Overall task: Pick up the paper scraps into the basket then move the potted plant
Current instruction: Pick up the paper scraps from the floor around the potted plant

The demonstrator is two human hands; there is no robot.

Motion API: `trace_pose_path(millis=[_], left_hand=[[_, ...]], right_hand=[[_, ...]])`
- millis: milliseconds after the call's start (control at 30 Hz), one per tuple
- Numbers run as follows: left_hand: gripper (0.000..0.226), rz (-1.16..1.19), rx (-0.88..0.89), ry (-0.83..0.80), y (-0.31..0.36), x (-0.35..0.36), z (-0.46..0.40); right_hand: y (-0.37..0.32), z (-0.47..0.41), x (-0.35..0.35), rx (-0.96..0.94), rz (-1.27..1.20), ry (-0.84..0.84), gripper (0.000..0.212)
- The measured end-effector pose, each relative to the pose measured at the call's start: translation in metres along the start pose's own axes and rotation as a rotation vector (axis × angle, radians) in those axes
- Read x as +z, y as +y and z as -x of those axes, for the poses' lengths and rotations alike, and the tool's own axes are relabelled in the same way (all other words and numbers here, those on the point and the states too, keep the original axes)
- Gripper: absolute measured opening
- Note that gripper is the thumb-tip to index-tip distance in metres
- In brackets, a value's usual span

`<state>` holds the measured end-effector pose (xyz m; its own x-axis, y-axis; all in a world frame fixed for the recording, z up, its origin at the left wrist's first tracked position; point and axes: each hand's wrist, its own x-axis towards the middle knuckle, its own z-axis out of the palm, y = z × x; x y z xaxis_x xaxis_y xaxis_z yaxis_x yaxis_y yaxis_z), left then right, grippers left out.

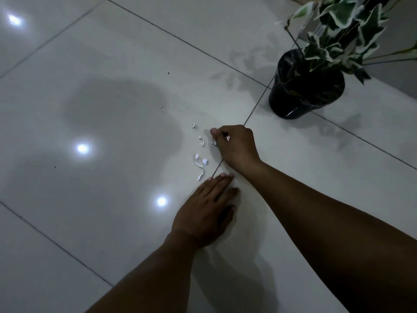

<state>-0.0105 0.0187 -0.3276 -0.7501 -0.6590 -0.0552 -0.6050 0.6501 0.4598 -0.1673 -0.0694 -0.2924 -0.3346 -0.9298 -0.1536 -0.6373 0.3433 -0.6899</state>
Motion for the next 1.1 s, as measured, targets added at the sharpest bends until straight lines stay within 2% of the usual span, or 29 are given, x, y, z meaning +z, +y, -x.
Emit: trace_pose_path(millis=[67,233,333,400,467,567,633,700,767,900,1100], left_hand=[[0.048,-0.012,-0.01,-0.002,0.0,0.0,0.0],[0.048,-0.028,-0.006,0.004,0.0,0.001,0.0],[0.048,-0.032,-0.007,0.016,0.0,0.002,0.0],[0.05,-0.023,-0.002,0.02,-0.001,0.003,0.0],[0.051,-0.003,0.012,0.018,-0.002,0.004,0.0],[0.05,0.0,0.021,0.015,-0.003,0.005,0.0],[0.049,-0.008,0.018,0.012,-0.003,0.004,-0.001],[0.048,-0.009,0.019,0.013,-0.002,0.003,-0.001],[0.048,-0.01,0.019,0.012,-0.002,0.003,-0.001],[0.048,-0.011,0.019,0.012,-0.002,0.003,0.0],[0.048,-0.015,0.017,0.024,-0.001,0.002,0.0]], right_hand=[[0.008,0.002,0.004,-0.044,0.038,0.005,0.027],[0.018,0.005,0.008,-0.061,0.089,0.007,0.023],[0.012,0.006,0.006,-0.039,-0.007,0.057,0.015],[0.008,0.003,0.004,0.032,-0.11,0.081,0.017],[0.001,-0.002,0.003,0.193,-0.386,0.03,0.019],[-0.011,-0.009,-0.002,0.487,-1.083,-0.1,0.02],[-0.015,-0.011,-0.008,0.554,-1.389,-0.208,0.021],[-0.014,-0.013,-0.012,0.534,-1.518,-0.291,0.019],[-0.013,-0.011,-0.014,0.514,-1.55,-0.349,0.025],[-0.012,-0.007,-0.019,0.483,-1.592,-0.428,0.02],[-0.011,-0.01,-0.017,0.471,-1.457,-0.44,0.033]])
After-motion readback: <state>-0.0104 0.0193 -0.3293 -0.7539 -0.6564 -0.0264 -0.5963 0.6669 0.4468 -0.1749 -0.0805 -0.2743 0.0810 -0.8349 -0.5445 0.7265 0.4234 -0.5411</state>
